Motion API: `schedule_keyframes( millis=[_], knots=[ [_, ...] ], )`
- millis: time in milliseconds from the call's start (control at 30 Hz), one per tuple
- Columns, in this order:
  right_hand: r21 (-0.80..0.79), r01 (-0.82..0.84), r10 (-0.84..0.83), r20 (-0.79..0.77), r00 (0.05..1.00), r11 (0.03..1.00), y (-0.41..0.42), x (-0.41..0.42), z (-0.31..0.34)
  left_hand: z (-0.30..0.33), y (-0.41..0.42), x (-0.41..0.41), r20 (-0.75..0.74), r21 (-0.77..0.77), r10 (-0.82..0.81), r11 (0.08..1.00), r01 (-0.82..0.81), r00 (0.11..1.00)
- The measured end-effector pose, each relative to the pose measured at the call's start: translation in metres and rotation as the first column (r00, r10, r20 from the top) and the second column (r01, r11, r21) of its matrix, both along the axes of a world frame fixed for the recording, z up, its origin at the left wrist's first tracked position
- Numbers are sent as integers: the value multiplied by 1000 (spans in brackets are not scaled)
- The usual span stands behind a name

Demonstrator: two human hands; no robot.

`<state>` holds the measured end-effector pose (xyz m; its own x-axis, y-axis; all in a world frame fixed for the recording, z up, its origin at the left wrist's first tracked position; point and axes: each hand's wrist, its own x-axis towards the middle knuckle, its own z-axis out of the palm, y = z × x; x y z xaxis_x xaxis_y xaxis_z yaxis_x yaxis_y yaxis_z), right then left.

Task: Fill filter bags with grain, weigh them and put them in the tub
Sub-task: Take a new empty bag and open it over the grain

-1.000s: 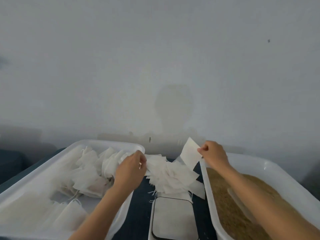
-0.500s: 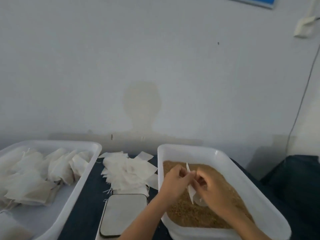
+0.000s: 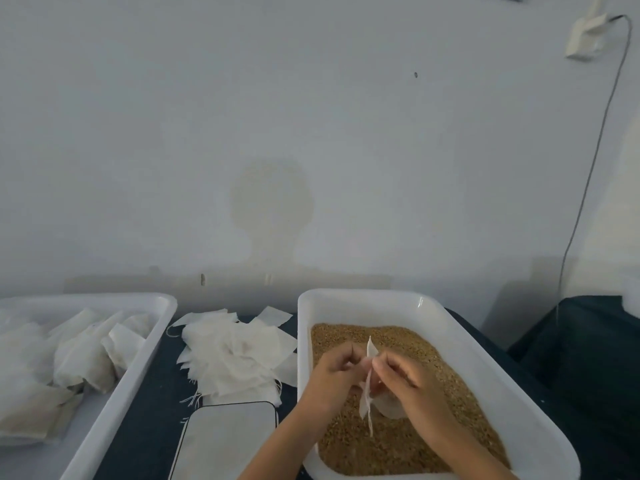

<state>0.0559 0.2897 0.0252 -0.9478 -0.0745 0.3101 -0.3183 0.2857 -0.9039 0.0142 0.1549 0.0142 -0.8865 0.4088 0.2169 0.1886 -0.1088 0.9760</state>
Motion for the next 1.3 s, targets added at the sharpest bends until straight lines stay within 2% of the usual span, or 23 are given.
schedule_keyframes(
  millis=[100,367,567,733,800,867,933,1033,1100,1300],
  knots=[
    [-99,-3,9,65,998,995,0,0,2,-3,-1,-1,-37,-4,-27,1000,27,999],
    [-160,-28,50,136,990,987,0,-1,3,-5,-3,-3,-86,-69,-54,996,49,995],
    [-32,-19,23,136,990,999,2,-6,-4,-8,-3,0,-232,-251,-49,968,-11,971],
    [-32,-27,31,142,989,999,3,-9,-6,-8,-3,1,-229,-248,40,964,-98,973],
    [-8,24,-23,158,987,1000,4,-10,-7,-9,-3,1,-251,-274,92,948,-162,963],
    [49,128,-134,147,980,991,6,-11,-9,-10,-2,2,-299,-287,146,929,-235,943],
    [145,211,-228,109,968,967,7,-12,-12,-9,-1,4,-406,-289,168,909,-301,898],
    [240,266,-294,88,952,934,6,-11,-10,-11,3,5,-662,-375,81,825,-422,745],
    [210,277,-304,110,946,938,7,-11,-8,-15,4,6,-733,-442,1,759,-477,680],
    [32,320,-317,268,910,947,12,-10,-7,-19,9,10,-728,-542,-65,664,-515,682]
  ],
)
